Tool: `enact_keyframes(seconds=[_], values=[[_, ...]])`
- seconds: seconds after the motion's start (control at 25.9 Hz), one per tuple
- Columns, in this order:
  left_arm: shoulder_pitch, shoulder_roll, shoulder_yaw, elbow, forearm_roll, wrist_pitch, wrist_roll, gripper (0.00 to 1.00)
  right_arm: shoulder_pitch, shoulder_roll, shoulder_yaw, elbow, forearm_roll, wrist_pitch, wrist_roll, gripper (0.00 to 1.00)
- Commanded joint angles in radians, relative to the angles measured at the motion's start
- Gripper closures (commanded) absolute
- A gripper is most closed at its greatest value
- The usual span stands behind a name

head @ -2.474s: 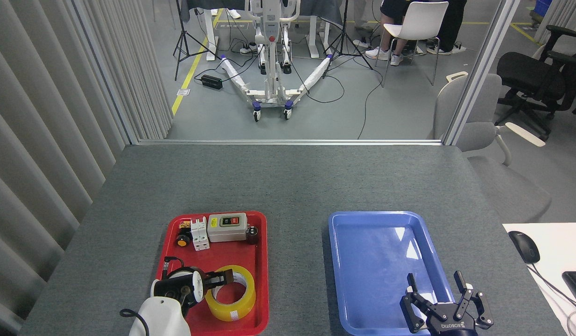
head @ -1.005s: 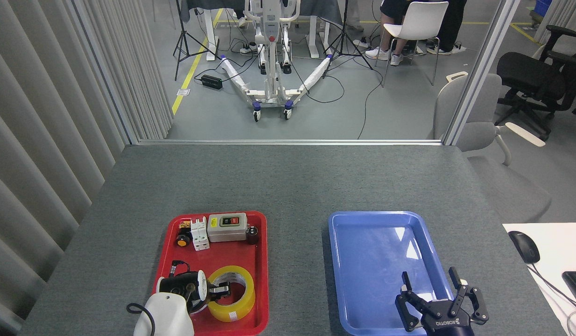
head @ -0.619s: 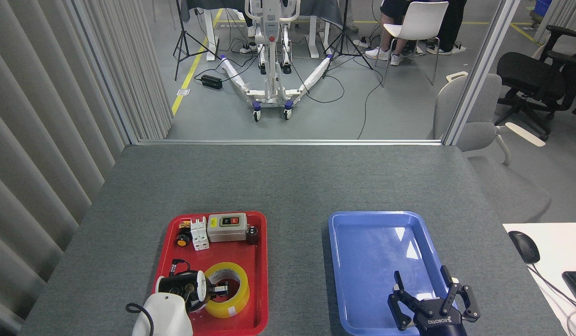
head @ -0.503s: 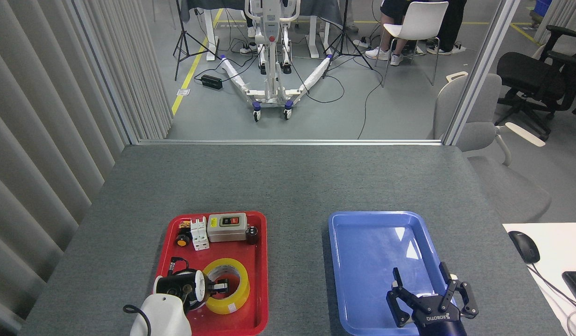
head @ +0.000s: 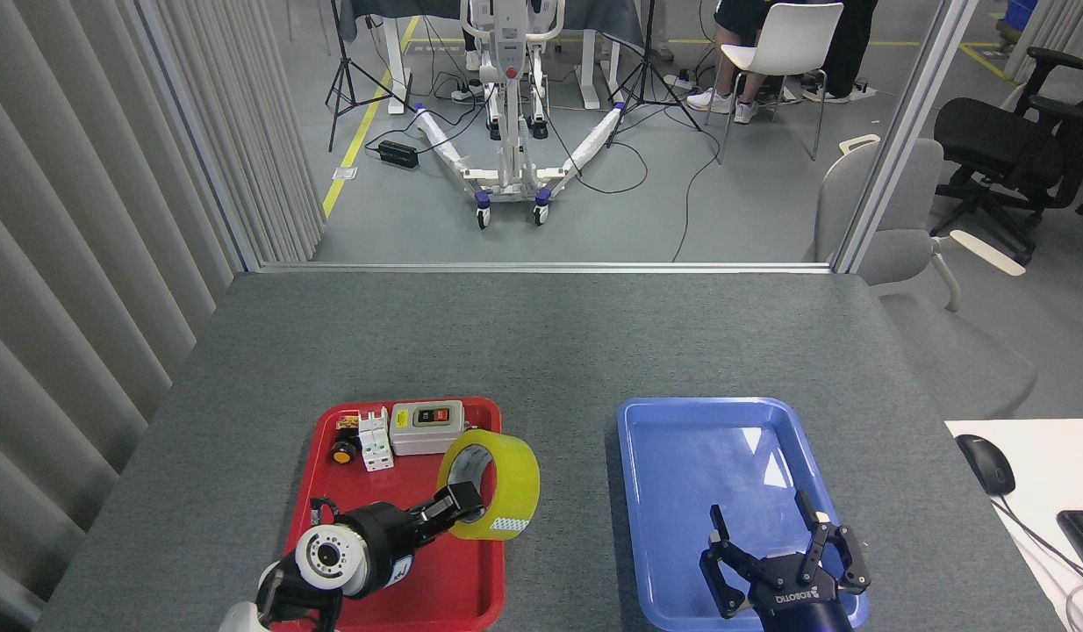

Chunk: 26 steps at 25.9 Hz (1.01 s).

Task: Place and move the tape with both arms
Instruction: 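Lift the tape roll with the left gripper toward the blue tray, then bring the right gripper to the tape roll held by the left gripper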

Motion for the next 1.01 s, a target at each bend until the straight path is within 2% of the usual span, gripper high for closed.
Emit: enact_keyframes(seconds=[0.0,0.08,0.19,0.31,0.39,0.46,0.54,0.62,0.73,0.81,0.85,0.97], values=[[0.066,-0.031,0.014,-0.053,0.371,-0.035,0.026,1.00,-0.007,-0.007,0.001,0.000,0.015,-0.014,-0.005,0.00],[0.106,-0.051,0.013,-0.048,0.532,-0.150,0.023,1.00,-0.011,-0.003,0.000,-0.002,0.039,-0.011,-0.008,0.00],[0.164,-0.050,-0.029,-0.008,0.667,-0.348,-0.011,1.00,-0.027,0.006,0.000,-0.008,0.045,-0.015,-0.014,0.00],[0.172,-0.048,-0.102,0.041,0.716,-0.468,-0.143,1.00,-0.059,0.009,-0.003,-0.028,0.044,-0.026,-0.017,0.00],[0.172,-0.050,-0.113,0.075,0.718,-0.516,-0.187,1.00,-0.103,0.009,-0.008,-0.029,0.035,-0.069,-0.017,0.00],[0.172,-0.051,-0.113,0.102,0.718,-0.535,-0.207,1.00,-0.126,0.003,-0.025,-0.031,0.007,-0.146,-0.019,0.00],[0.169,-0.051,-0.113,0.122,0.718,-0.542,-0.213,1.00,-0.165,-0.019,-0.072,-0.026,-0.090,-0.256,-0.014,0.00],[0.164,-0.053,-0.113,0.148,0.709,-0.546,-0.212,1.00,-0.208,-0.069,-0.100,0.000,-0.261,-0.423,0.001,0.00],[0.164,-0.050,-0.112,0.168,0.705,-0.560,-0.212,1.00,-0.215,-0.165,-0.103,0.034,-0.456,-0.632,0.029,0.00],[0.163,-0.048,-0.110,0.168,0.705,-0.565,-0.212,1.00,-0.202,-0.246,-0.088,0.038,-0.521,-0.679,0.030,0.00],[0.163,-0.048,-0.110,0.168,0.705,-0.569,-0.212,1.00,-0.200,-0.295,-0.058,0.037,-0.527,-0.692,0.030,0.00],[0.163,-0.047,-0.108,0.168,0.705,-0.586,-0.212,1.00,-0.266,-0.499,0.147,0.035,-0.568,-0.692,0.000,0.00]])
